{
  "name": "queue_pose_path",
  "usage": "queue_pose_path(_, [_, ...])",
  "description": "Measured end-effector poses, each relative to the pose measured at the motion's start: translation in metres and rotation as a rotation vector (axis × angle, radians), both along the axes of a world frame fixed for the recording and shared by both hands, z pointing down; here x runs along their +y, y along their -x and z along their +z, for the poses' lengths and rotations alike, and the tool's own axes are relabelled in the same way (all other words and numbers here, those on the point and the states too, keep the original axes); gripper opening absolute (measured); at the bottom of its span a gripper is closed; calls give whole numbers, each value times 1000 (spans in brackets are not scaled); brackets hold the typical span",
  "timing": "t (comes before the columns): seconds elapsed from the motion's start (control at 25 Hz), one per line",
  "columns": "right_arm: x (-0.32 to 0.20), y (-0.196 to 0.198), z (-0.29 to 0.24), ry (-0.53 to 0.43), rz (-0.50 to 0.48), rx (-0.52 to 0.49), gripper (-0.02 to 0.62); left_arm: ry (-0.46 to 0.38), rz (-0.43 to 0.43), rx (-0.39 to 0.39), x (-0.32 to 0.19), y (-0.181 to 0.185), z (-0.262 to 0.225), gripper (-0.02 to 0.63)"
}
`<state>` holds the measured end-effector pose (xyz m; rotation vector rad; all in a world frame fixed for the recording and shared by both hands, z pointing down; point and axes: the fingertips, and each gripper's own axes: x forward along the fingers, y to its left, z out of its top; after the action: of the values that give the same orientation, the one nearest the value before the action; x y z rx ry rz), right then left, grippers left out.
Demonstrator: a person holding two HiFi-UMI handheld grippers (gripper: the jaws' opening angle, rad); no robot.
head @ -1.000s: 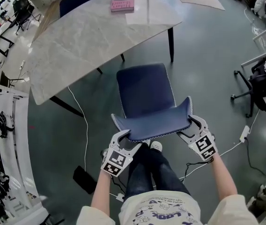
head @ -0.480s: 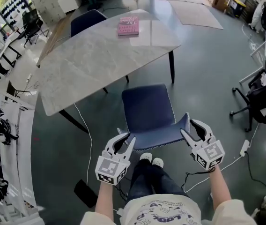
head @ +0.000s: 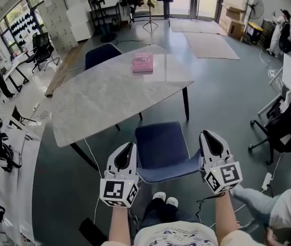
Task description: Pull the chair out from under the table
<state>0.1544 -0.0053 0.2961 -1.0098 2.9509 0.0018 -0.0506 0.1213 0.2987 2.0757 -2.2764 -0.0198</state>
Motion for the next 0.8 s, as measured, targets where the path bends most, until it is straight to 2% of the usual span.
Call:
queue_pose_path(0.12, [2, 2, -20, -40, 42, -19, 6, -41, -58, -14, 2, 7, -22, 32])
queue_pose_path(0.36, [4, -1, -33, -39, 83, -47, 6, -58, -144, -112, 4, 1, -46, 23])
queue_pose_path(0.8, [3, 3, -29, -22, 100, -62, 5, -73, -169, -141, 1, 2, -54, 20])
